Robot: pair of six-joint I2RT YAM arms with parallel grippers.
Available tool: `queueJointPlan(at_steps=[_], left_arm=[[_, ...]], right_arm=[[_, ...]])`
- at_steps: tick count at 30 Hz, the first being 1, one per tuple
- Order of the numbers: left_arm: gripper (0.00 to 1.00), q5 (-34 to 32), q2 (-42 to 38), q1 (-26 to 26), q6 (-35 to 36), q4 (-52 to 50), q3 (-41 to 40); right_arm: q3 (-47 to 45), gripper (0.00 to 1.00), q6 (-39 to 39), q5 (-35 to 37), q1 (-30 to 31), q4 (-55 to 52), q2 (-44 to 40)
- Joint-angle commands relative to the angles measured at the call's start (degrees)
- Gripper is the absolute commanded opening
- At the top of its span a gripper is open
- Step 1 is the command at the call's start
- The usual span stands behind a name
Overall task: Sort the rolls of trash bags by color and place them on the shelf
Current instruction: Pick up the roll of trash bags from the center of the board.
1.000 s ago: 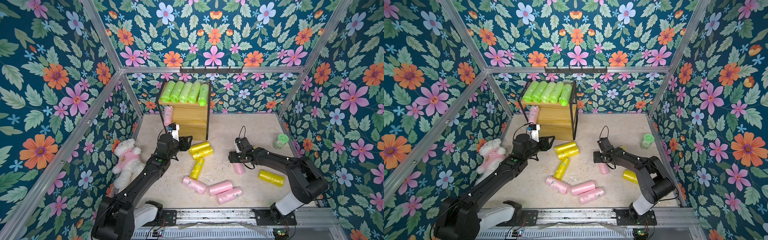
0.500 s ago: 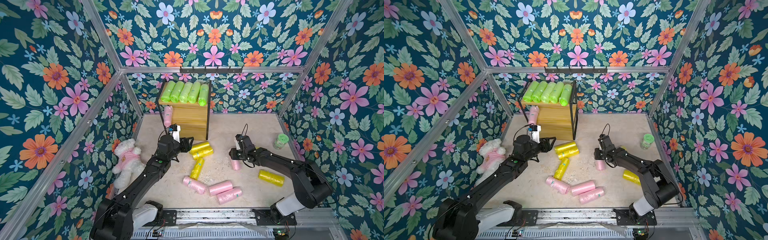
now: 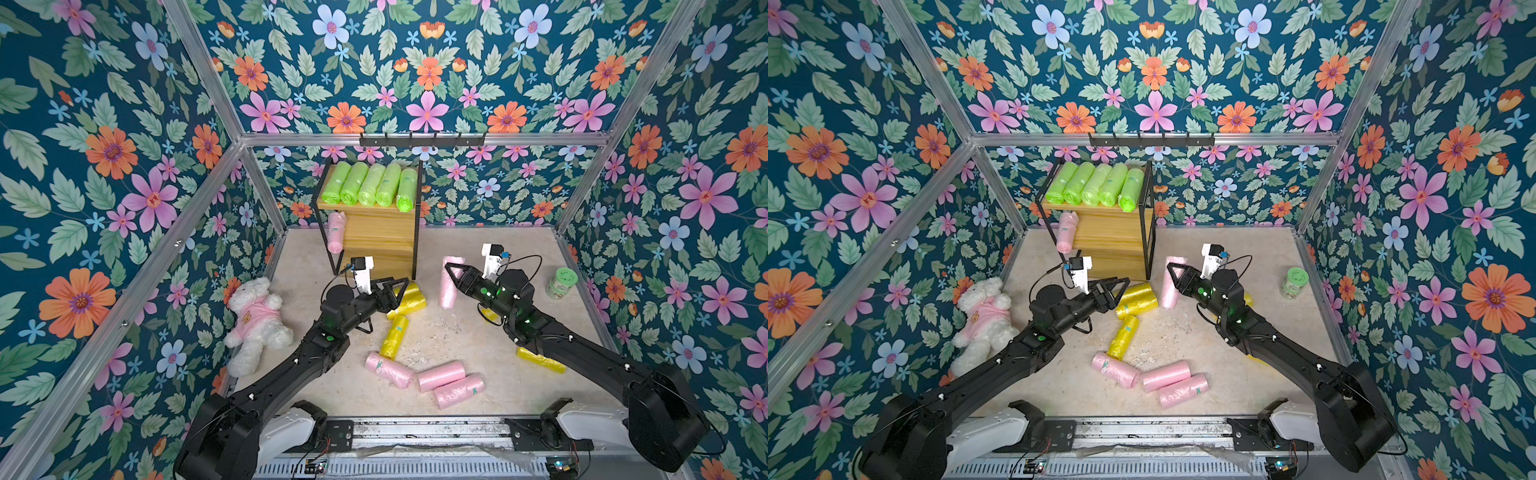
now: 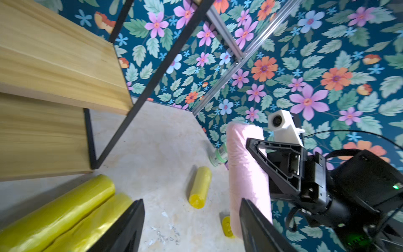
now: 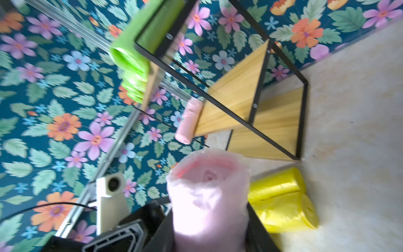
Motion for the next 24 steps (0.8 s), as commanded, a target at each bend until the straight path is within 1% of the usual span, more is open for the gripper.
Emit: queueJointPlan(at_steps=[1,3,6,11,15,19,24], left_arm=[[0.78,0.61,1.20,-2.26,-5.60,12.89,-0.35],[0.81,1.45,2.44,-3.46,-6.79,15.86,-0.26],[0.83,0.96,3.94,-4.98,-8.62,19.60,-0.60],[0.88,-0.49,5.32,-7.52,-8.91,22.20,-0.14],[0.90,-0.60,6.33,-8.66,-8.65,22.64,1.20],[0.88,-0.25,8.15,-9.73,-7.95,23.09,2.93],[0.78,-1.60,10.18,-10.37,-6.05,25.40,3.92]], right_arm=[[-0.60,0.37,7.55,4.23,1.13,12.98,0.18],[-0.63,0.37,8.92,5.48,2.06,15.42,0.72],[-0.11,0.37,10.21,6.97,3.12,17.84,1.61],[0.80,0.37,12.64,7.56,4.03,21.42,3.37],[1.55,0.37,14.18,6.96,4.52,24.03,4.87],[2.45,0.37,14.92,6.71,5.06,25.28,6.01],[2.62,0.37,16.23,6.50,5.50,27.51,6.95]])
